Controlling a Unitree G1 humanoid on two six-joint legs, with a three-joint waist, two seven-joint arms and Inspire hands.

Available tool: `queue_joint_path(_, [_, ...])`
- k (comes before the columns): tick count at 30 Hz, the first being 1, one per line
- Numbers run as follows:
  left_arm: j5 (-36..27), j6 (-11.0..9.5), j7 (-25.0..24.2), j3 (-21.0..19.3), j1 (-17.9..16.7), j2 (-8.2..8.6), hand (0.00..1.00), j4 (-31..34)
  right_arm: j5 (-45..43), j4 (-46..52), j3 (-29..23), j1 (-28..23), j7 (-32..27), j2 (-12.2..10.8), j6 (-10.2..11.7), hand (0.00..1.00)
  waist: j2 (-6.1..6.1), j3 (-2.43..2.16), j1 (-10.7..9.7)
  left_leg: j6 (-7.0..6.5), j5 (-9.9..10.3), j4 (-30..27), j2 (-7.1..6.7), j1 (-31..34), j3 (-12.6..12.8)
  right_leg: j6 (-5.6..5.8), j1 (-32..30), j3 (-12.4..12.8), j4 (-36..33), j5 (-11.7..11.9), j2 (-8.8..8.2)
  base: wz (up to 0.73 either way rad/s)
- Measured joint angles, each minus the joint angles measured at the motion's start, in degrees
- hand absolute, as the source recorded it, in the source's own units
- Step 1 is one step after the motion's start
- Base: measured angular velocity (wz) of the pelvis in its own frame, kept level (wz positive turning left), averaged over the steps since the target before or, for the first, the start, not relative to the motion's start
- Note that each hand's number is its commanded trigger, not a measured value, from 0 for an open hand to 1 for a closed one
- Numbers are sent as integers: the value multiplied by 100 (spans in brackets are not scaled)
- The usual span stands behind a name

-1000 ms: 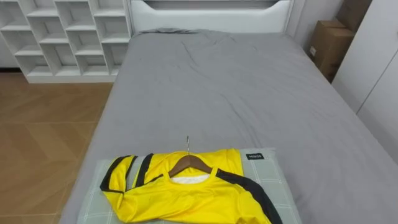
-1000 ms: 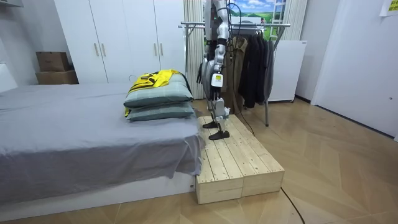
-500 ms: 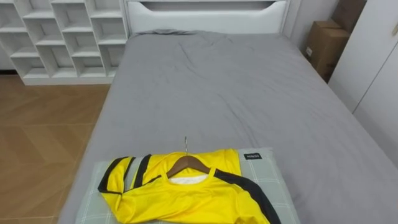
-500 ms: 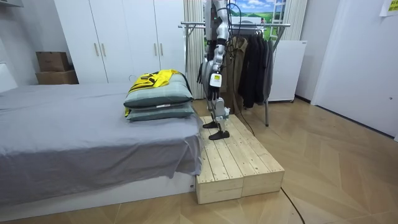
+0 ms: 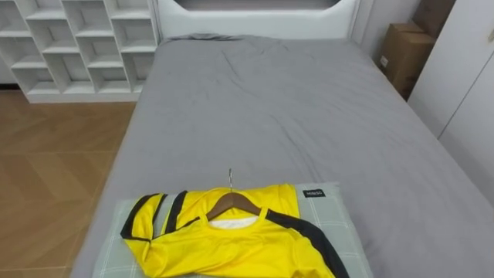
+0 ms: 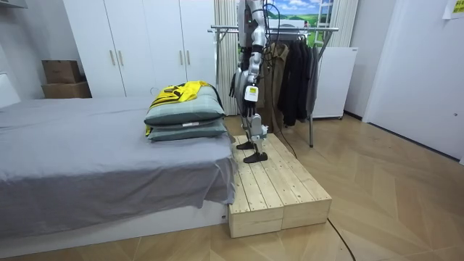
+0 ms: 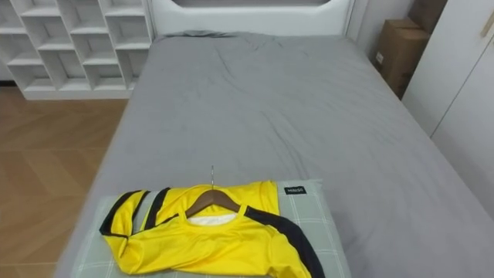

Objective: Hang clothes

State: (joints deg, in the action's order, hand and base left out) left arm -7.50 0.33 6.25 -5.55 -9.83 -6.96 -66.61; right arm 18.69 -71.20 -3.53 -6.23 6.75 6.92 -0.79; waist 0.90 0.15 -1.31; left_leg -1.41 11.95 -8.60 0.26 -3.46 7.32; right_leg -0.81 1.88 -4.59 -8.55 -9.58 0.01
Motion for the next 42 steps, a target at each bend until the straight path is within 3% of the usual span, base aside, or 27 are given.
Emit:
queue_joint_path(4, [-87, -41, 117, -218, 7, 29, 0, -13, 26, -10, -15, 0, -37, 0, 0, 0, 17, 5, 25, 0, 0, -6, 0, -32, -23, -2, 13, -15, -4, -8, -2, 2])
queue_joint_path(7, [-101, -95, 266, -610, -32, 40, 0, -43, -19, -10, -28, 7, -33, 2, 0, 0, 27, 15, 68, 5, 4, -6, 1, -36, -46, -8, 4, -29, -5, -21, 1, 0])
queue_joint_path(11, [-105, -167, 719, -1027, -210, 59, 0, 25, -50, -78, -188, -10, -40, 8, -8, 0, 24, 5, 177, 8, 5, -12, 2, -51, -46, -9, 18, -40, -22, -20, 0, 1])
queue_joint_path(17, [89, -264, 1606, -1463, -301, 31, 0, 483, -278, -209, -274, 79, -118, 53, 1, 0, -40, -3, 265, 10, 7, -80, -13, -39, -282, -10, 123, -220, -5, -21, -17, 17])
queue_joint_path(23, [96, -597, 2613, -1485, -321, -31, 0, 1033, -273, -220, -280, 94, -276, 85, 108, 0, -181, -1, 330, 18, 2, -97, -18, -26, -335, -29, 131, -271, -26, -52, -24, 5])
queue_joint_path(30, [587, -873, 3705, -1302, -369, -85, 0, 2089, -276, -214, -270, 35, -334, 119, 156, 0, -154, -7, 297, 26, -5, -116, -54, 34, -502, -25, 116, -423, -74, -108, -56, 11])
queue_joint_path(32, [961, -969, 3856, -1189, -367, -112, 0, 2293, -295, -205, -271, 45, -382, 131, 204, 0, -157, -7, 298, 24, -4, -111, -71, 27, -515, -12, 109, -423, -119, -151, -74, 6])
queue_joint_path(42, [2593, -1028, 4261, -903, -179, -183, 0, 3875, -275, -207, -226, 59, -407, 209, 271, 0, -181, -20, 222, 21, -2, -90, -77, 13, -524, -9, 121, -423, -101, -152, -81, 0])
